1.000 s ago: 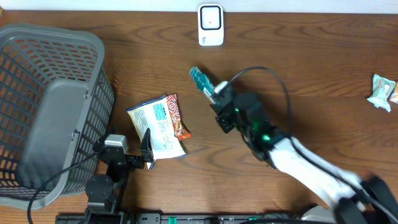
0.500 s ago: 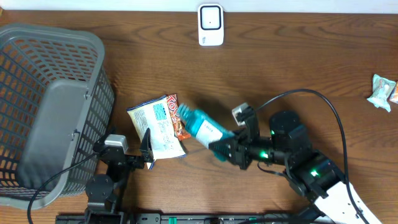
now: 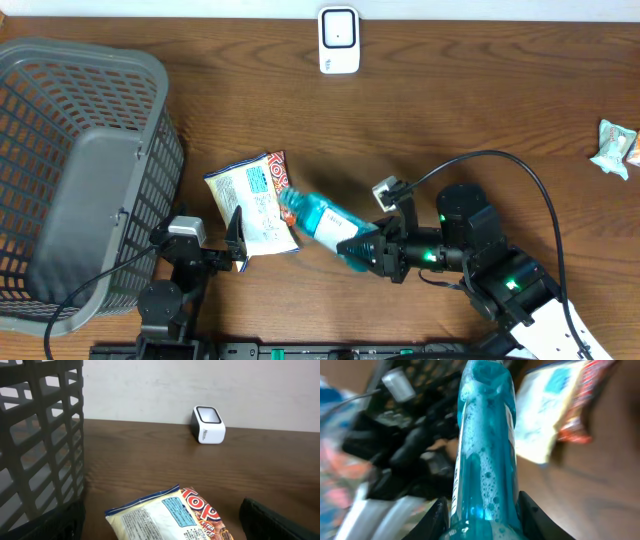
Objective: Scan the item barcode
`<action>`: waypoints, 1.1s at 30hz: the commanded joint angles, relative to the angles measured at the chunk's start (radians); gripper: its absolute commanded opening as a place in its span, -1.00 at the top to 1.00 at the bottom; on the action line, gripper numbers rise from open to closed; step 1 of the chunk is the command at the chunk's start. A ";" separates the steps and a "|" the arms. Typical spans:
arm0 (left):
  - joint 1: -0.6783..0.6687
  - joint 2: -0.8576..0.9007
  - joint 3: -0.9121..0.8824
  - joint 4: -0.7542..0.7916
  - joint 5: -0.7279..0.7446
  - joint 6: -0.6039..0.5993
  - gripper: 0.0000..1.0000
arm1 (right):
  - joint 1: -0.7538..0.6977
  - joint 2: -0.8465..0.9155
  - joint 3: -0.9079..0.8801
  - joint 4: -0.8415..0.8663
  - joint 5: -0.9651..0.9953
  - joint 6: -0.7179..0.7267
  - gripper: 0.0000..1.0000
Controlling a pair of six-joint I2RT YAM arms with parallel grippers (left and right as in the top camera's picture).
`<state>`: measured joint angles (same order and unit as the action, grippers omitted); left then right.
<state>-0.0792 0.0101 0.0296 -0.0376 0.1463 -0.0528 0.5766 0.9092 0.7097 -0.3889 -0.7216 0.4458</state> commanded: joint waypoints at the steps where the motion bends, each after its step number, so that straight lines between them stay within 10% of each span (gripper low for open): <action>1: 0.005 -0.005 -0.026 -0.017 -0.002 -0.005 -0.96 | -0.001 0.000 0.014 0.015 0.293 -0.180 0.98; 6: 0.005 -0.005 -0.026 -0.017 -0.002 -0.005 -0.96 | -0.001 0.128 0.014 0.132 0.592 -0.305 0.98; 21: 0.005 -0.005 -0.026 -0.017 -0.002 -0.005 -0.96 | -0.019 0.575 0.037 0.971 0.694 -0.658 0.98; 33: 0.005 -0.005 -0.026 -0.017 -0.002 -0.005 -0.96 | -0.124 0.964 0.488 0.975 0.776 -1.059 0.98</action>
<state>-0.0792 0.0105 0.0296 -0.0376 0.1432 -0.0528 0.4778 1.7969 1.0531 0.5648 -0.0135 -0.4358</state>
